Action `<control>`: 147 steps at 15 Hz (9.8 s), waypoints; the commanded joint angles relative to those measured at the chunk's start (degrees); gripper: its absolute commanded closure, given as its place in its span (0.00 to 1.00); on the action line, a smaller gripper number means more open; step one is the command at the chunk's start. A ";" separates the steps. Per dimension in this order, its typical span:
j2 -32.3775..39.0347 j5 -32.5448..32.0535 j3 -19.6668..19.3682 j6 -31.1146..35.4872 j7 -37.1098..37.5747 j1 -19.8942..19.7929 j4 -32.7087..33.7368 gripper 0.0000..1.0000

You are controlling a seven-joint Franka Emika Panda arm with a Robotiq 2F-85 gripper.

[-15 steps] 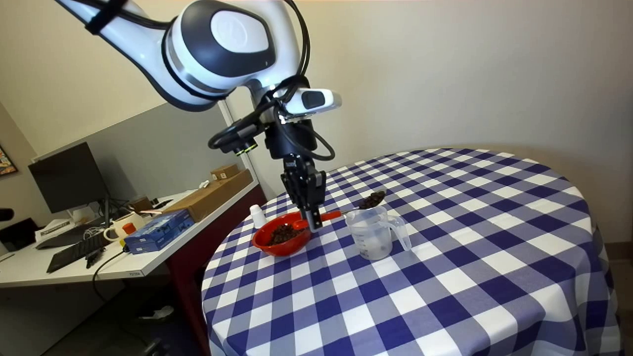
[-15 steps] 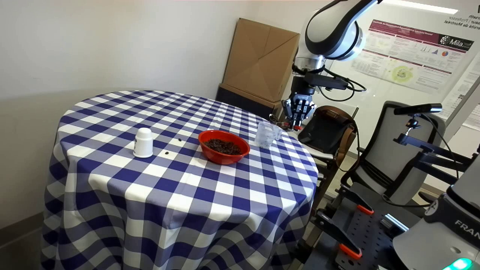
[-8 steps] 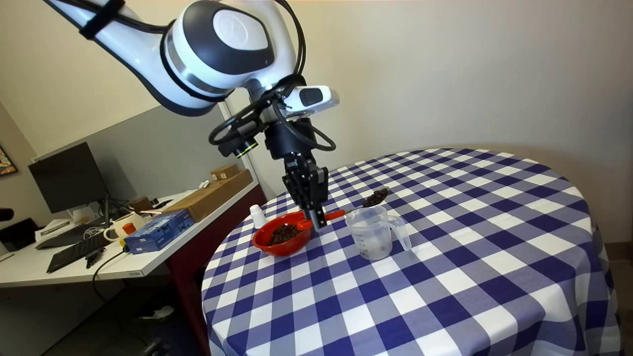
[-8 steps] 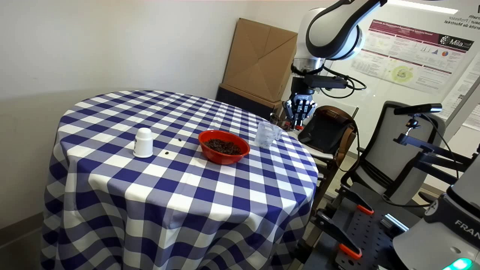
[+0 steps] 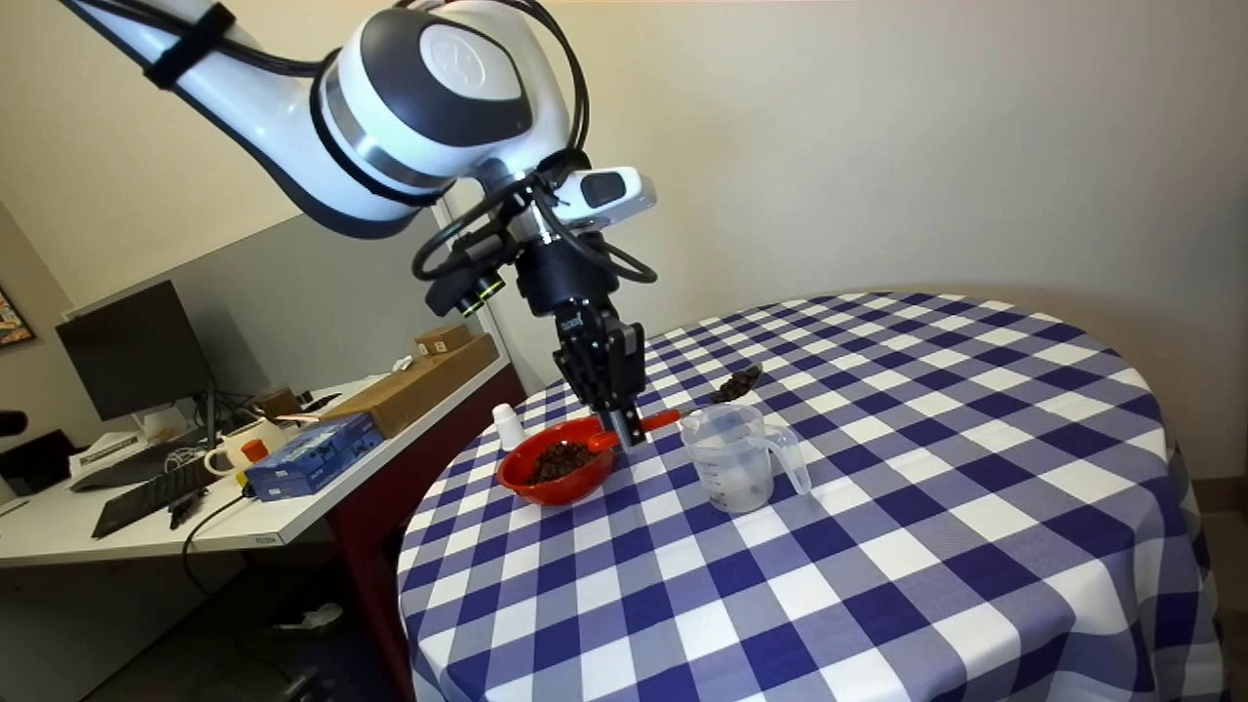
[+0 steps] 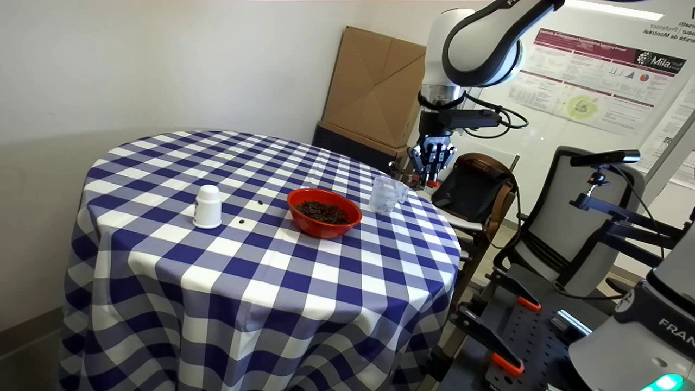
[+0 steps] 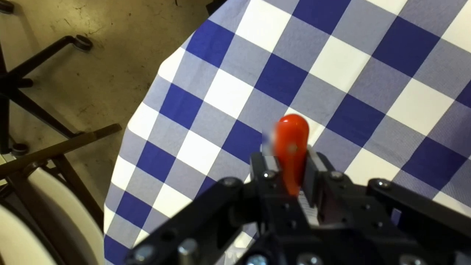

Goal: Spoon some of the content in the orange bowl and pour it into the transparent container

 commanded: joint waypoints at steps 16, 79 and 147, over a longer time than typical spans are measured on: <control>1.36 -10.83 0.31 -3.38 7.21 2.59 0.64 0.90; 3.65 -34.48 3.15 -9.88 23.57 5.90 0.72 0.90; 13.73 8.68 12.47 -20.77 -15.92 10.84 14.79 0.90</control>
